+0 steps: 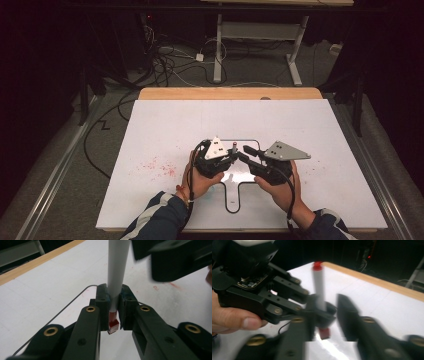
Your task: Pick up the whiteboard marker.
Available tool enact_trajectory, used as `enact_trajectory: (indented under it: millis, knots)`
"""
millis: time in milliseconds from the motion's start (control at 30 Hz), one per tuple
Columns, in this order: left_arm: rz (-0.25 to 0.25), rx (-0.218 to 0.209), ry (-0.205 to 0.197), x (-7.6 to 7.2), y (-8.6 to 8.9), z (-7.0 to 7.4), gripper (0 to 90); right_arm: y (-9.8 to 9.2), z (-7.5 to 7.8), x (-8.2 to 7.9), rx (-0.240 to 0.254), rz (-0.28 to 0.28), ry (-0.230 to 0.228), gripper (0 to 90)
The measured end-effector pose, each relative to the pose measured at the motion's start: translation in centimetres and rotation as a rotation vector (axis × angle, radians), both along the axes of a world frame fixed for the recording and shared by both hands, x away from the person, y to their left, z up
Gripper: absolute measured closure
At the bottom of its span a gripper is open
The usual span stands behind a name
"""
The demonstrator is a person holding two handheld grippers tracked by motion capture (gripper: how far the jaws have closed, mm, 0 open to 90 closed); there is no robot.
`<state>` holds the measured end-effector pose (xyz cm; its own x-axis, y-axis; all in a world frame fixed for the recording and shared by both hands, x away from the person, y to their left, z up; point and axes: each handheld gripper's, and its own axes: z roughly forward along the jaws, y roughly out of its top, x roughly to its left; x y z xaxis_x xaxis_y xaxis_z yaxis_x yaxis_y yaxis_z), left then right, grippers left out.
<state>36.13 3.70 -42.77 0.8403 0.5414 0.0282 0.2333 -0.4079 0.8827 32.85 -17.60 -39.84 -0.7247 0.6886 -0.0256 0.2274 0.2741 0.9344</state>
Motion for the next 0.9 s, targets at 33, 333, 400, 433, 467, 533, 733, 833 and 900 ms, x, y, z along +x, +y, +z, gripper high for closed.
enact_trajectory:
  millis: [33, 333, 400, 433, 467, 533, 733, 833, 900]
  knots:
    - [0.005, 0.0, 0.0, 0.2, 0.4, 0.0, 78.5, -0.4, 0.1, -0.1, -0.001, 0.0, -0.009, 60.7]
    - [0.007, 0.009, 0.005, 1.3, 3.4, 0.2, 78.5, -5.2, -0.4, -1.7, -0.12, -0.033, -0.119, 43.3]
    - [0.006, 0.008, 0.006, 1.8, 4.2, 0.1, 78.5, -6.3, -0.9, -2.2, -0.165, -0.044, -0.135, 42.3]
    - [0.009, 0.007, 0.009, 2.0, 4.4, 0.1, 78.5, -7.0, -1.4, -2.6, -0.185, -0.048, -0.138, 41.8]
    - [0.015, 0.004, 0.013, 2.2, 4.6, -0.1, 78.5, -7.5, -1.6, -2.7, -0.194, -0.052, -0.132, 41.3]
    - [0.033, 0.0, 0.021, 2.8, 4.9, -0.4, 78.5, -8.6, -2.2, -3.1, -0.201, -0.074, -0.106, 40.0]
    - [0.057, -0.01, 0.026, 4.0, 5.1, -1.0, 78.5, -10.7, -3.4, -3.8, -0.217, -0.108, -0.059, 36.1]
    - [0.064, -0.007, 0.021, 4.5, 5.0, -1.1, 78.5, -10.9, -3.5, -3.8, -0.214, -0.108, -0.061, 34.4]
    - [0.085, -0.007, 0.02, 5.2, 5.1, -1.6, 78.5, -10.9, -3.4, -3.9, -0.205, -0.117, -0.058, 33.4]
